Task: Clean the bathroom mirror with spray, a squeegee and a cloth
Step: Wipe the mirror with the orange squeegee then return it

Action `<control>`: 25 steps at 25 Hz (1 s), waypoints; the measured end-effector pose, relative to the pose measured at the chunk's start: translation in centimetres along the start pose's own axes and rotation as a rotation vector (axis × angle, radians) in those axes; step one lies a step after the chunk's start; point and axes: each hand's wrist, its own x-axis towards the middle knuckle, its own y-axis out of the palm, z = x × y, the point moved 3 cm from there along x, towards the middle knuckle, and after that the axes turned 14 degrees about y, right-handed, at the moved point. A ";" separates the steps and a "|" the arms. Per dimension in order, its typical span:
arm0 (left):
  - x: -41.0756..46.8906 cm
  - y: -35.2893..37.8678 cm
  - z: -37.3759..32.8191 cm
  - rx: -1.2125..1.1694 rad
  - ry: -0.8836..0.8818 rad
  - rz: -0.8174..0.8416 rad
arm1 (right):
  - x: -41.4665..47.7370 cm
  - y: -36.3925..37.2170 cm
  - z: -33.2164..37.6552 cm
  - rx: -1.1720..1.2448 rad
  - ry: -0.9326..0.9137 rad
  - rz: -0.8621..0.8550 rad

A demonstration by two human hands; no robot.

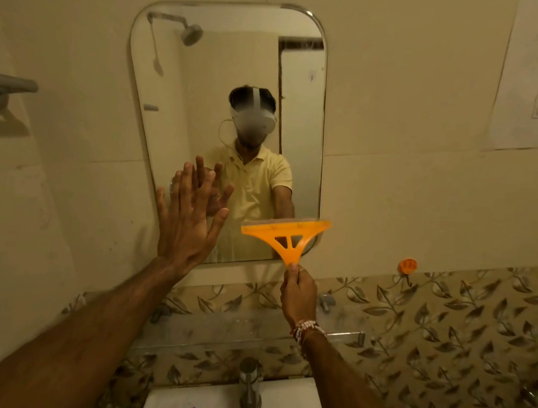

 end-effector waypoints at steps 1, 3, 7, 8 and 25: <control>-0.2 0.2 -0.2 0.003 0.000 0.009 | -0.3 0.1 -0.9 -0.015 0.013 0.000; -0.8 0.5 -0.4 -0.002 0.001 0.017 | -0.9 0.0 -2.4 -0.034 0.048 0.009; -1.5 0.4 -0.1 -0.026 -0.008 0.014 | -1.8 -0.4 -4.2 -0.049 0.084 0.021; -1.7 0.2 0.1 -0.029 -0.017 0.018 | -2.1 -0.6 -4.1 -0.078 0.048 0.004; -7.9 -3.3 9.9 0.107 -0.178 0.024 | -4.5 10.8 10.8 -1.028 -0.860 0.186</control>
